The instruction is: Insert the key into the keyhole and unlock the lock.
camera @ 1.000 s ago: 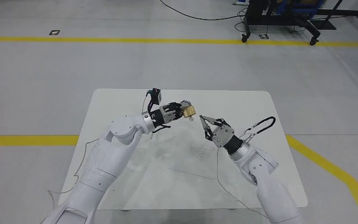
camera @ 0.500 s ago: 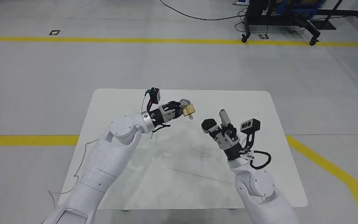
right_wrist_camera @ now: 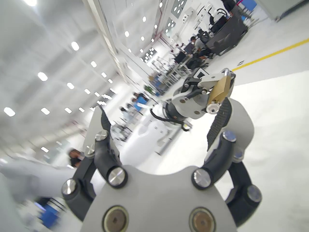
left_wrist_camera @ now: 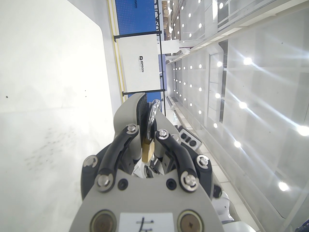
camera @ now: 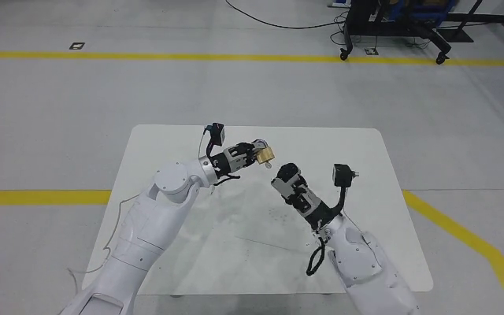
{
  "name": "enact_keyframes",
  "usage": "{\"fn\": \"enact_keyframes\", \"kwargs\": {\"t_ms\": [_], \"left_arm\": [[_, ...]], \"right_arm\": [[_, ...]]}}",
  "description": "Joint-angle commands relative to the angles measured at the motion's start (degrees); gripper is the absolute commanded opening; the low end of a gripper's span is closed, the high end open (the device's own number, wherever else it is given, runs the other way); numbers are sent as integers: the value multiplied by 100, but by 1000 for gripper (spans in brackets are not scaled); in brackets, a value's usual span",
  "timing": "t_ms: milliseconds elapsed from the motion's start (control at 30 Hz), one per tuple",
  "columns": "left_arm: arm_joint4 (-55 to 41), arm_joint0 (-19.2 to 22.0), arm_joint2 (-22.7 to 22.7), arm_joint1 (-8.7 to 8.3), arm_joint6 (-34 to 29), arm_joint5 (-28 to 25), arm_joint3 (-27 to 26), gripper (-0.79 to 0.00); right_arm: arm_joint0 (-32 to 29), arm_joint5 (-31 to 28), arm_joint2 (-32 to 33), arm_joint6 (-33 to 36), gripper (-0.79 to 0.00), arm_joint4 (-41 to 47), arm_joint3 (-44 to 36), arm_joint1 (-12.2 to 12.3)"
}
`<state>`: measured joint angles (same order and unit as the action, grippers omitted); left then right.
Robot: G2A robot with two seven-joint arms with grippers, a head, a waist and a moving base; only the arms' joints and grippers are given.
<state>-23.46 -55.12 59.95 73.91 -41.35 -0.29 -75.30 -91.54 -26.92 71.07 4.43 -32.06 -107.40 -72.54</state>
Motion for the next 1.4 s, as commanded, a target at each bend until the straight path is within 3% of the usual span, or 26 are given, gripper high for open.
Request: {"fn": "enact_keyframes", "kwargs": {"t_ms": [0, 67, 167, 233, 267, 300, 400, 433, 567, 933, 1167, 1200, 1367], "left_arm": [[45, 2, 2, -2, 1, 5, -10, -785], [68, 0, 6, -2, -1, -2, -19, -785], [93, -7, 9, -1, -3, -15, -30, -785], [113, -7, 11, -2, -12, -9, -32, -785], [118, -8, 12, -1, -16, -15, -35, -785], [120, -10, 15, -1, -19, -18, -35, -785], [141, -11, 21, -1, -25, -24, -38, -785], [143, -15, 24, -1, -25, -27, -40, -785], [136, -26, 36, 0, -35, -27, -50, -785], [145, -3, 26, 10, -108, -7, -29, -785], [144, -4, 29, 17, -88, -25, -18, -785], [136, -6, 30, 19, -92, -28, -18, -785], [101, -12, 43, 22, -123, -44, -22, -785]], "right_arm": [[4, 134, -29, -464, -154, -2427, -37, 17], [14, 392, -97, -951, -65, -4020, -76, 44], [7, 1145, -304, -1752, -40, -6204, 15, 78], [29, 1655, -438, -2046, -105, -7028, 145, 80], [58, 1853, -507, -2124, -243, -7347, 212, 78], [78, 2015, -569, -2174, -326, -7547, 264, 73], [136, 2451, -708, -2113, -320, -7952, 365, 48], [159, 2561, -741, -2068, -305, -8012, 382, 39], [221, 2731, -844, -1990, -400, -7997, 420, 8], [368, 3023, -864, -1674, -480, -7748, 460, -54], [393, 3086, -951, -1597, -711, -7527, 500, -95], [394, 3079, -959, -1589, -779, -7442, 504, -103], [352, 2882, -950, -1644, -785, -6394, 468, -153]]}}
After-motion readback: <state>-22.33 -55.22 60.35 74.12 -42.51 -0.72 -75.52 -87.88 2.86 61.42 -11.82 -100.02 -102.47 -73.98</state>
